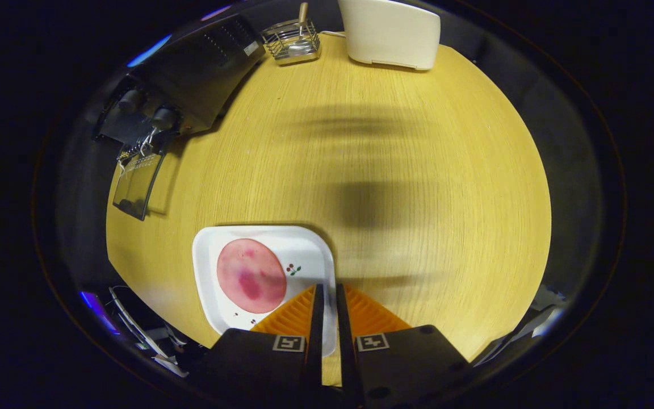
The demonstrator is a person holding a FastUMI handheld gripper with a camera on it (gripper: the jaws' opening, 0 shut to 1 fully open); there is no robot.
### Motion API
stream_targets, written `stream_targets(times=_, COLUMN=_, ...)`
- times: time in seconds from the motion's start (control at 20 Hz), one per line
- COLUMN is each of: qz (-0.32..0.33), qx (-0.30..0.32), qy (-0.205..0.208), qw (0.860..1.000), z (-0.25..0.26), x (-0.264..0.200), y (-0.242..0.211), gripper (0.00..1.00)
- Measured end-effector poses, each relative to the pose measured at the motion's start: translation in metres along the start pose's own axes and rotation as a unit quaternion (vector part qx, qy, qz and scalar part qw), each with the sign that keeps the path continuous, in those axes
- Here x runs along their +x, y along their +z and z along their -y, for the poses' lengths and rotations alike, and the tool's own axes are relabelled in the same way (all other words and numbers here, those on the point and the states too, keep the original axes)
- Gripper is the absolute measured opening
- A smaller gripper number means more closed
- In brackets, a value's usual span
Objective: Open the toaster oven, put the food inside, and close the toaster oven door.
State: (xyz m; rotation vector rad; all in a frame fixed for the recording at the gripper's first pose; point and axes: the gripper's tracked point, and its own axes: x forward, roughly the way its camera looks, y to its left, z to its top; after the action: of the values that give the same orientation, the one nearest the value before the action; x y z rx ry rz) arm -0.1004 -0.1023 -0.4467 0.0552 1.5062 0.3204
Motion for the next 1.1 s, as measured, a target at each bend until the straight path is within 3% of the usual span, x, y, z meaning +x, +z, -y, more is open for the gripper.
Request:
stream_targets(times=0.05, qz=0.002, qx=0.003, qy=0.015, qw=1.0, z=0.0, x=-0.004, y=0.002, gripper=0.16)
stream_targets(times=0.1, qz=0.004, qx=0.013, qy=0.031, qw=0.999, z=0.0, x=-0.007, y=0.002, gripper=0.08)
stream_targets(times=0.2, qz=0.008, qx=0.062, qy=0.064, qw=0.996, z=0.001, x=-0.007, y=0.0, gripper=0.05)
stream_targets(times=0.3, qz=0.011, qx=0.121, qy=0.119, qw=0.985, z=-0.006, x=-0.011, y=-0.004, gripper=0.05)
stream_targets(times=0.4, qz=0.023, qx=0.169, qy=0.149, qw=0.974, z=-0.007, x=-0.014, y=-0.006, gripper=0.05)
stream_targets(times=0.8, qz=0.079, qx=0.28, qy=0.208, qw=0.934, z=-0.025, x=-0.043, y=-0.005, gripper=0.05)
stream_targets(times=1.1, qz=0.103, qx=0.337, qy=0.253, qw=0.901, z=-0.109, x=-0.088, y=0.006, gripper=0.05)
